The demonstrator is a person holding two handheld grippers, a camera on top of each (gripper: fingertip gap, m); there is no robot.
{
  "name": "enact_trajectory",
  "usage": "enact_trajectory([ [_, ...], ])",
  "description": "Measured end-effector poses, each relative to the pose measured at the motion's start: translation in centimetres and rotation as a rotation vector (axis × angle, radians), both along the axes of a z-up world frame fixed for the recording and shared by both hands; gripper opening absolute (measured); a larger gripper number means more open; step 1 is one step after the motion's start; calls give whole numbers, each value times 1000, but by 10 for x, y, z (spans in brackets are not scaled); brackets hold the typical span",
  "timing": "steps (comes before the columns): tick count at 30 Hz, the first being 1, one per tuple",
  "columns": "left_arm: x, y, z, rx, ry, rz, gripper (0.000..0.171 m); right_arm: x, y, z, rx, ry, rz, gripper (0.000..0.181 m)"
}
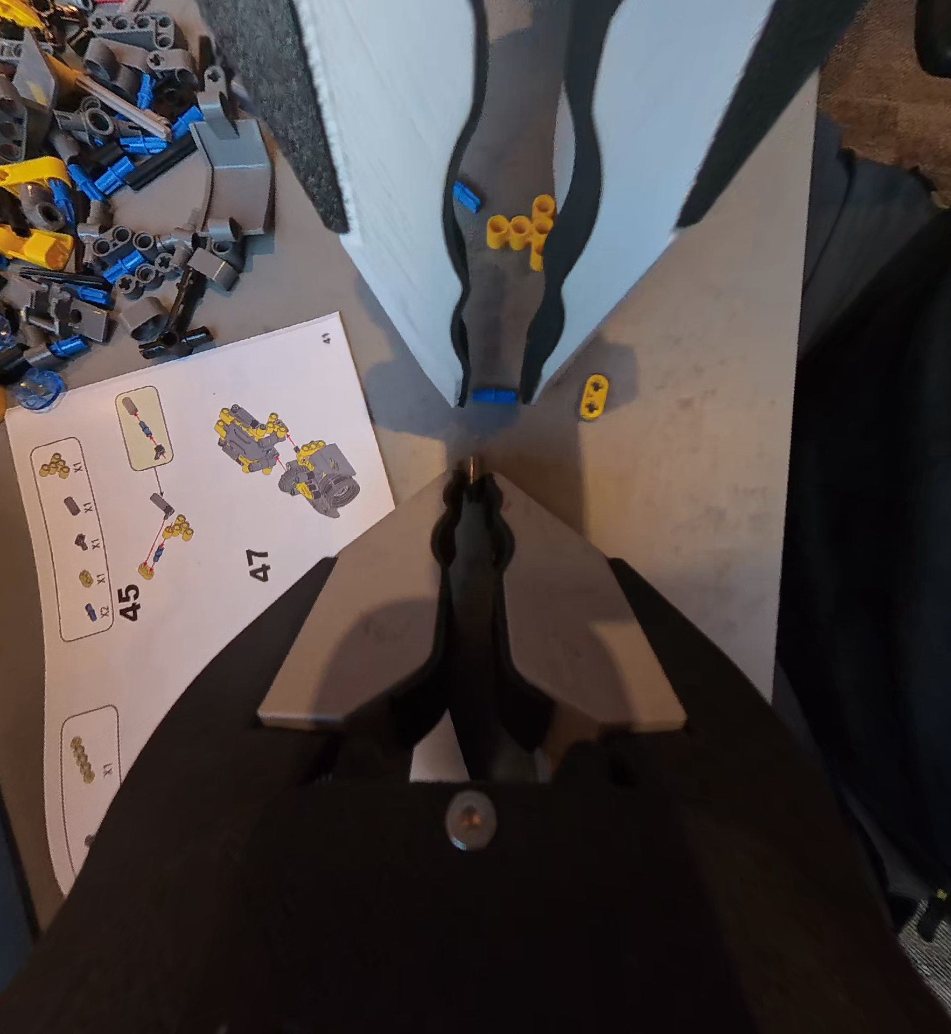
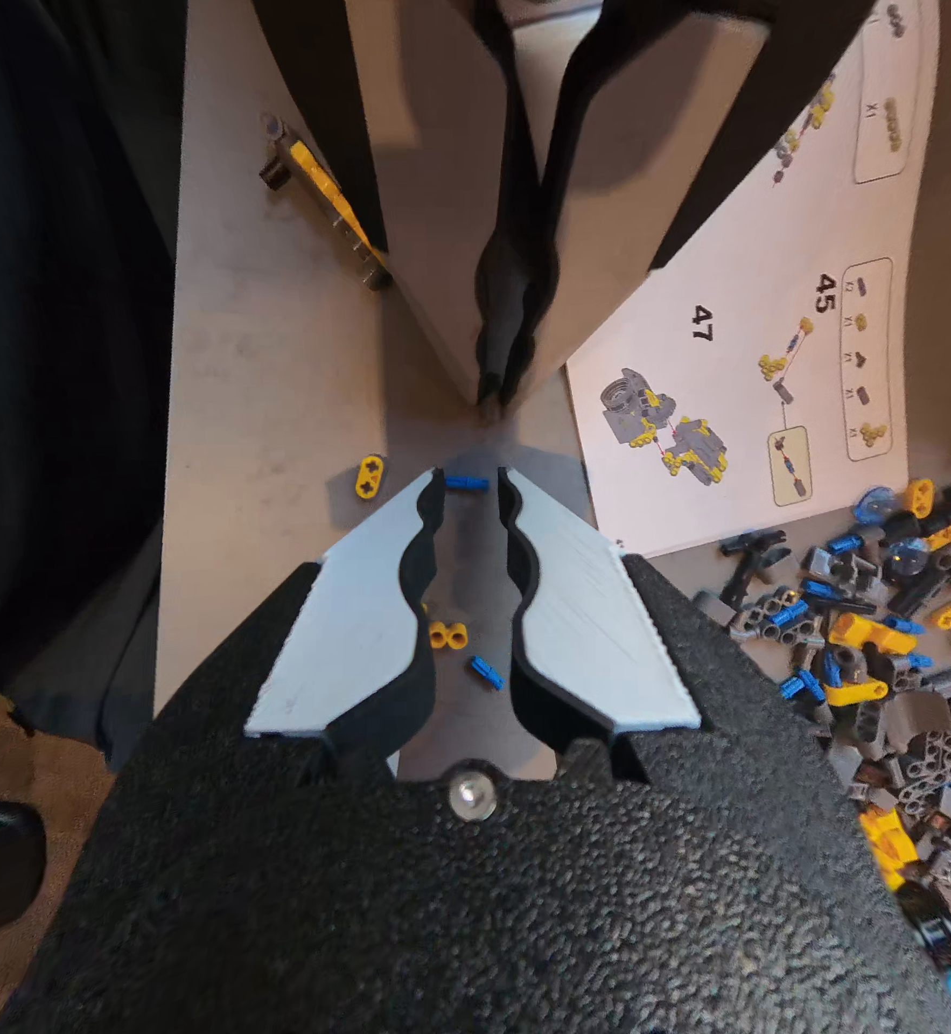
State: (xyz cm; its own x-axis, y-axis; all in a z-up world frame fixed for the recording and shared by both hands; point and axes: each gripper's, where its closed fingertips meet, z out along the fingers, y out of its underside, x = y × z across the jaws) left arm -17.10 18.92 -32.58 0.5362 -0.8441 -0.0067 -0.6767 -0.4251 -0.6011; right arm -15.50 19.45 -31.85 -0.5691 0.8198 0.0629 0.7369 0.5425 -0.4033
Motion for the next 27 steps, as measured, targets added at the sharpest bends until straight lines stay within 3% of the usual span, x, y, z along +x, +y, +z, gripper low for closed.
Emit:
enact_trajectory([
  [1, -1, 0, 0, 6, -1, 2, 4, 1, 1, -2, 8, -15, 11, 17],
  [9, -4, 1, 0, 5, -38, 27, 4, -5, 5, -4, -143, -10, -152, 8],
  [12, -4, 0, 0, 20, -55, 39, 3, 1, 5, -2, -202, -12, -191, 16],
  [16, -3, -2, 0, 12, -61, 37, 4, 8, 12, -4, -146, -22, -175, 21],
  [24, -4, 0, 0, 13, -66, 45, 4, -1, -2, -2, -162, 3, 39, 25],
  [27, -4, 0, 0, 10, -72, 52, 4, 2, 0, -7, -168, -33, 29, 21],
])
